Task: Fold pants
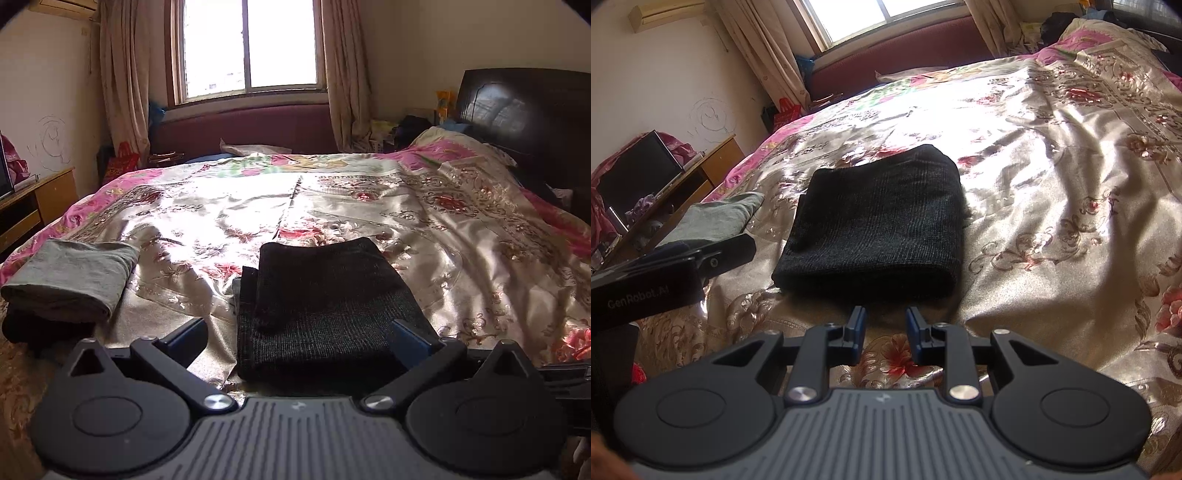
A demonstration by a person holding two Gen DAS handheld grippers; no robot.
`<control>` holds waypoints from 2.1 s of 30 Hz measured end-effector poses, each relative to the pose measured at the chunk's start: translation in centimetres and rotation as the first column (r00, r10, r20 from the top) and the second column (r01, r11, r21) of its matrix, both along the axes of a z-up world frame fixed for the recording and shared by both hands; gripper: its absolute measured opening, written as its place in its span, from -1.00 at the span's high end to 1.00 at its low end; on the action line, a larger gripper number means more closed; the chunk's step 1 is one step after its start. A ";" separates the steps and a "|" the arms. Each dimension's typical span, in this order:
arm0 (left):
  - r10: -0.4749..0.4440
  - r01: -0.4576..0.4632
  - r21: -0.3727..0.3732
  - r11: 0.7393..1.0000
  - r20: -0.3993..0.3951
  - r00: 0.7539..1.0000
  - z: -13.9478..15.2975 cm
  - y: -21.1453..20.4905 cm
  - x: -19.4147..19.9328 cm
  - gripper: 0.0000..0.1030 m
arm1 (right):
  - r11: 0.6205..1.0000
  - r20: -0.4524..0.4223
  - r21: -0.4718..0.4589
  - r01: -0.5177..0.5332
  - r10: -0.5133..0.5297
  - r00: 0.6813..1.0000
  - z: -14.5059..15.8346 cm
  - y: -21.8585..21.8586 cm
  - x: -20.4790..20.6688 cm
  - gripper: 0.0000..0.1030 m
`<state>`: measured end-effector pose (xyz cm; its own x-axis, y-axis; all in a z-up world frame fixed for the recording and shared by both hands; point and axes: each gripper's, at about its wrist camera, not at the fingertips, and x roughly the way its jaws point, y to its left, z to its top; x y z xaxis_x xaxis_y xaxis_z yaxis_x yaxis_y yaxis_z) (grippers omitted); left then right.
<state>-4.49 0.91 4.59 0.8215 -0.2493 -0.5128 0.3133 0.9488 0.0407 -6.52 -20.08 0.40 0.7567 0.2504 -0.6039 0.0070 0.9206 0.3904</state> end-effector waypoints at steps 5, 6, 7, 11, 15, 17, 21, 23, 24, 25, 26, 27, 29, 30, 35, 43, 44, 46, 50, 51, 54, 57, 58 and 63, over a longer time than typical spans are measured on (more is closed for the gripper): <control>0.003 -0.003 0.018 1.000 -0.024 1.000 -0.6 -0.1 0.5 -1.00 | 1.000 0.000 0.000 -0.007 0.007 1.000 -0.1 0.2 0.0 0.48; 0.007 -0.006 0.021 1.000 -0.035 0.999 -0.8 -0.2 0.6 -1.00 | 1.000 0.002 0.000 -0.005 0.005 1.000 -0.1 0.2 0.0 0.48; 0.009 -0.007 0.026 1.000 -0.046 0.999 -1.0 -0.2 0.7 -1.00 | 1.000 0.002 0.001 -0.003 0.003 1.000 -0.1 0.2 0.0 0.48; 0.021 -0.017 0.044 0.999 -0.077 0.997 -1.6 -0.4 1.0 -1.00 | 1.000 0.000 0.004 0.005 -0.005 1.000 -0.2 0.1 0.0 0.48; 0.022 -0.018 0.036 0.999 -0.111 0.994 -2.2 -0.3 1.4 -1.00 | 1.000 -0.009 0.007 0.005 -0.005 1.000 -0.4 0.1 0.0 0.47; 0.026 -0.022 0.037 0.999 -0.119 0.993 -2.4 -0.3 1.5 -1.00 | 1.000 -0.012 0.008 0.003 -0.002 1.000 -0.4 0.2 0.0 0.47; 0.029 -0.023 0.045 0.999 -0.125 0.992 -2.7 -0.3 1.4 -1.00 | 1.000 -0.016 0.011 0.000 0.000 1.000 -0.6 0.2 0.1 0.47; 0.027 -0.021 0.046 0.999 -0.126 0.992 -2.7 -0.4 1.4 -1.00 | 1.000 -0.019 0.015 0.001 -0.001 1.000 -0.7 0.2 0.1 0.47; 0.026 -0.020 0.047 0.999 -0.126 0.992 -2.8 -0.4 1.4 -1.00 | 1.000 -0.020 0.016 0.002 -0.001 1.000 -0.7 0.2 0.1 0.47; 0.025 -0.019 0.048 0.999 -0.127 0.992 -2.8 -0.5 1.4 -1.00 | 1.000 -0.021 0.016 0.001 -0.001 1.000 -0.8 0.2 0.1 0.47; 0.023 -0.017 0.049 0.999 -0.128 0.991 -2.8 -0.5 1.4 -1.00 | 1.000 -0.022 0.016 0.001 0.000 1.000 -0.8 0.2 0.1 0.47; 0.021 -0.014 0.052 0.999 -0.131 0.991 -2.9 -0.6 1.3 -1.00 | 1.000 -0.023 0.018 0.000 0.000 1.000 -0.9 0.2 0.1 0.47; 0.016 -0.009 0.055 0.998 -0.135 0.991 -3.0 -0.6 1.3 -1.00 | 1.000 -0.024 0.018 0.001 0.000 1.000 -0.9 0.2 0.0 0.47; 0.016 -0.008 0.057 0.998 -0.138 0.990 -3.1 -0.6 1.2 -1.00 | 1.000 -0.025 0.018 0.001 0.000 1.000 -0.9 0.3 0.0 0.47; 0.017 -0.007 0.061 0.998 -0.164 0.986 -4.0 -0.4 1.1 -1.00 | 1.000 -0.029 0.016 0.004 -0.003 1.000 -1.1 0.3 -0.3 0.47; 0.009 0.005 0.068 0.998 -0.205 0.979 -5.2 -0.4 0.8 -1.00 | 1.000 -0.063 0.020 0.015 -0.014 0.998 -2.0 0.2 -0.6 0.47; 0.007 0.007 0.069 0.998 -0.206 0.979 -5.2 -0.5 0.7 -1.00 | 1.000 -0.063 0.021 0.014 -0.013 0.998 -2.0 0.1 -0.6 0.47; 0.005 0.010 0.072 0.997 -0.206 0.979 -5.3 -0.6 0.6 -1.00 | 1.000 -0.061 0.020 0.013 -0.012 0.998 -2.0 0.2 -0.6 0.47; -0.004 0.020 0.077 0.997 -0.209 0.978 -5.4 -0.7 0.4 -1.00 | 1.000 -0.067 0.019 0.016 -0.015 0.998 -2.2 0.2 -0.6 0.46; -0.005 0.022 0.079 0.997 -0.207 0.978 -5.3 -0.7 0.4 -1.00 | 1.000 -0.070 0.019 0.018 -0.016 0.997 -2.2 0.1 -0.6 0.46; -0.005 0.022 0.080 0.997 -0.199 0.980 -5.1 -0.6 0.5 -1.00 | 1.000 -0.071 0.017 0.017 -0.016 0.997 -2.2 0.1 -0.6 0.46; -0.002 0.017 0.078 0.997 -0.188 0.982 -4.9 -0.5 0.7 -1.00 | 1.000 -0.062 0.012 0.014 -0.013 0.998 -1.9 0.1 -0.3 0.46; -0.001 0.016 0.076 0.997 -0.185 0.983 -4.8 -0.4 0.9 -1.00 | 1.000 -0.058 0.011 0.015 -0.014 0.998 -1.8 0.0 -0.2 0.46; 0.003 0.009 0.078 0.997 -0.153 0.988 -4.0 0.0 2.3 -1.00 | 1.000 -0.045 0.005 0.017 -0.017 0.999 -1.3 -0.5 0.9 0.46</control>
